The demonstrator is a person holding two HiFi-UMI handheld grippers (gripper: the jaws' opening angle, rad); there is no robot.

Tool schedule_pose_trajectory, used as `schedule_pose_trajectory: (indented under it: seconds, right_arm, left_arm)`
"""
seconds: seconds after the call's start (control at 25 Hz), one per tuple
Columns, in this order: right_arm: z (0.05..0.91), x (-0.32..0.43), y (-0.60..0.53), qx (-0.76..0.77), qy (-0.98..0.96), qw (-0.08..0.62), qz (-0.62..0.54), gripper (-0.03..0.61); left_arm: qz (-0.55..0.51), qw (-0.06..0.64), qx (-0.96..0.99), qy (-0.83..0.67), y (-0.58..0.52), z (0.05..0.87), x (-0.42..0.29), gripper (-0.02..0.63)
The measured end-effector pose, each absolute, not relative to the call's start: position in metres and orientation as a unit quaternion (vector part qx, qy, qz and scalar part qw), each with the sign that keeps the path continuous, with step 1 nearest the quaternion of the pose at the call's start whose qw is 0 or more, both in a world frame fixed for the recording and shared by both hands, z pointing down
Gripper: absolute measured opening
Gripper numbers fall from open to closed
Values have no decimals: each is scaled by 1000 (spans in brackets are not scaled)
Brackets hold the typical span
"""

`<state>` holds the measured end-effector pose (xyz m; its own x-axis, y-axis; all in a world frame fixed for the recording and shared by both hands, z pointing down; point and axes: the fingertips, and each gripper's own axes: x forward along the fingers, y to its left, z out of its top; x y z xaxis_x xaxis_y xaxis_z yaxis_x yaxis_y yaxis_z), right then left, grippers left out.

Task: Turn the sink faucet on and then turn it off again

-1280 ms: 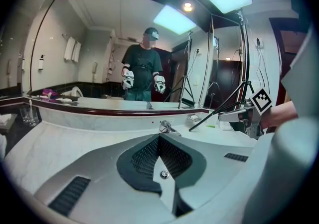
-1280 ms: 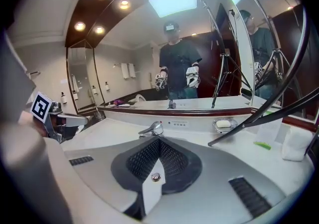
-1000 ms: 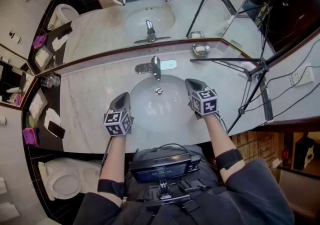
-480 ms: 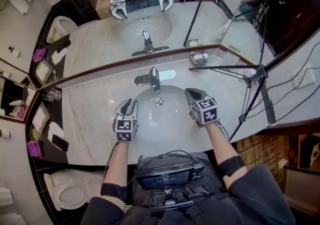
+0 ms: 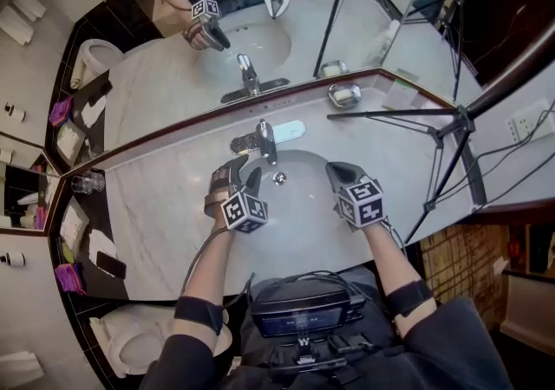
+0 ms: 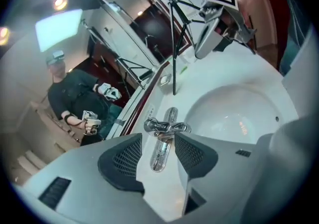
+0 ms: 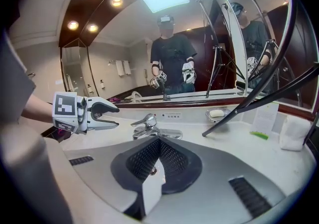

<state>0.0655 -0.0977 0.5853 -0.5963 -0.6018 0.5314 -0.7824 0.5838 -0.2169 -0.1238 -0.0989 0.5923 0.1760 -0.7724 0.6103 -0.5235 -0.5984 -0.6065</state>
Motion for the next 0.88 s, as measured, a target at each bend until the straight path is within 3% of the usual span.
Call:
schedule_pose_trajectory:
  seconds: [0.76,0.88]
  right_arm:
    - [609,80,-99,410,-854,215,237,18]
    - [611,84,-98,413,-852,217,240,18]
  left_arm:
    - [-532,158,-741,378,-158,647,-93,198]
    - [-524,161,-743,383,-161,644,-90,143]
